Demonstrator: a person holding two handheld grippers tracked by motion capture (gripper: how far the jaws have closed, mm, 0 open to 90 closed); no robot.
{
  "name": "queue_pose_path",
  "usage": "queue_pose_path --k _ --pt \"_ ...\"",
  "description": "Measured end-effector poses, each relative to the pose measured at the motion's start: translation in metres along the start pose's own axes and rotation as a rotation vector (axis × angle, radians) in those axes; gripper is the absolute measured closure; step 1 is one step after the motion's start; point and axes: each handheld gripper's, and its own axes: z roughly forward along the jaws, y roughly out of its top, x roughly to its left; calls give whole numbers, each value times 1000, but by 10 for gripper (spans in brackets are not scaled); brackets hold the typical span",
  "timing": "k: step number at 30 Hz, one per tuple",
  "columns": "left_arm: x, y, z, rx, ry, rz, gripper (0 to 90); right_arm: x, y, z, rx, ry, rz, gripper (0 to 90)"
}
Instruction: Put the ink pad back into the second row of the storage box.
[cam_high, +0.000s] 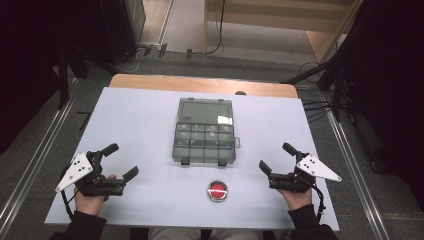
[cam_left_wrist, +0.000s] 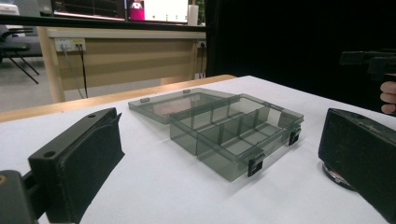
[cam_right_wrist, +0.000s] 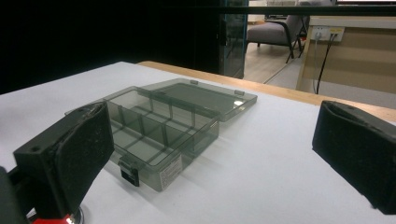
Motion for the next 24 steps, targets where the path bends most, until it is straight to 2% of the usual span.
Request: queue_pose_path --k 12,24 --pt "0 0 0 -1 -1 -4 0 -1 0 -3 -2 -3 9 0" --pt "0 0 0 3 -1 -7 0 3 -3 1 33 24 -1 0"
